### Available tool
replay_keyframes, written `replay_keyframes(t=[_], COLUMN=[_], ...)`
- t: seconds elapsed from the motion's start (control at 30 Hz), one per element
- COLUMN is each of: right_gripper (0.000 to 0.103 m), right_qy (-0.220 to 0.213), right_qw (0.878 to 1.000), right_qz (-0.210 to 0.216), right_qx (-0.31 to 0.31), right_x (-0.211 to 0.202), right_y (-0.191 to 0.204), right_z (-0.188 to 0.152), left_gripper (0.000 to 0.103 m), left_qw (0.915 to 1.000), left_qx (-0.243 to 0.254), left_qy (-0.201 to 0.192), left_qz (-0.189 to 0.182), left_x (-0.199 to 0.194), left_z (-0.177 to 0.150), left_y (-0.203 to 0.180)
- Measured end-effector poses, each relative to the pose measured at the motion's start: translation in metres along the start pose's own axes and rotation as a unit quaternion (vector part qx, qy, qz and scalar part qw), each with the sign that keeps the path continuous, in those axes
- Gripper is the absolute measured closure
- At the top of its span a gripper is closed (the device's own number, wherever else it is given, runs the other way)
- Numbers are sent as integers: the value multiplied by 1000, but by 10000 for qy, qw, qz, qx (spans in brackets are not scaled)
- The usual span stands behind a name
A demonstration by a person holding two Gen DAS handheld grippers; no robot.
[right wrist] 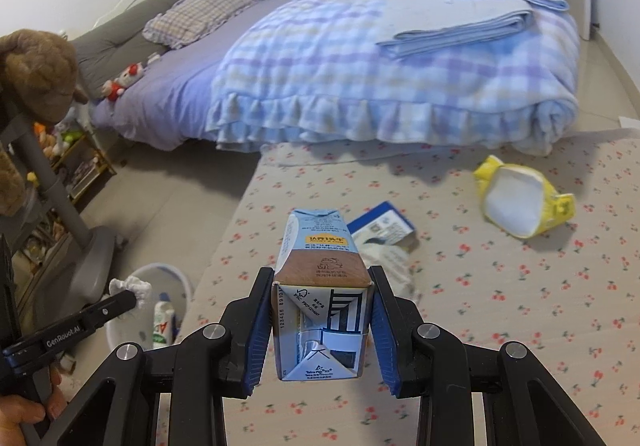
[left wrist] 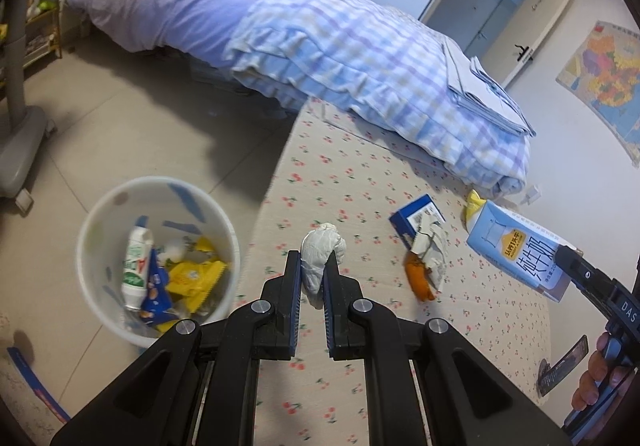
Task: Collect trash
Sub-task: 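Carry the tissue and milk carton over the wastebasket, then open the left tool to drop the tissue while the right tool drops the carton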
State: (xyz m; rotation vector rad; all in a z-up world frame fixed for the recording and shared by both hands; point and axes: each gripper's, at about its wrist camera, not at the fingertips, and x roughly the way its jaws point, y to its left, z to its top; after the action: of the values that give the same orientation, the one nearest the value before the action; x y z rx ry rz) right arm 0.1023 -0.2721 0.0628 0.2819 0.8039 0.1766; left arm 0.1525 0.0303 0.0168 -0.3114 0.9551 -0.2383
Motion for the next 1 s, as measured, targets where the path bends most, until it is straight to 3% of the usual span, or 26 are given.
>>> replay_keyframes(t=[0.5,0.87,1.0], right_gripper=[63,63,63], right_qy=[237,530,634], right_qw=[9969,9920,9905], right_qz=[596,917,993], right_qx=[-460,-686,-710], right_x=[36,80,96], right_y=[79,130,141], right_z=[-17,-31,-36], left_gripper=[93,93,88], left_qw=[9978,9951,9931], left_qx=[-444,-687,-747], left_qy=[-176,-215,-154], left_qz=[451,682,890], left_x=[-29,-29,-23], left_z=[-5,-4,-1], left_y=[78,128,141])
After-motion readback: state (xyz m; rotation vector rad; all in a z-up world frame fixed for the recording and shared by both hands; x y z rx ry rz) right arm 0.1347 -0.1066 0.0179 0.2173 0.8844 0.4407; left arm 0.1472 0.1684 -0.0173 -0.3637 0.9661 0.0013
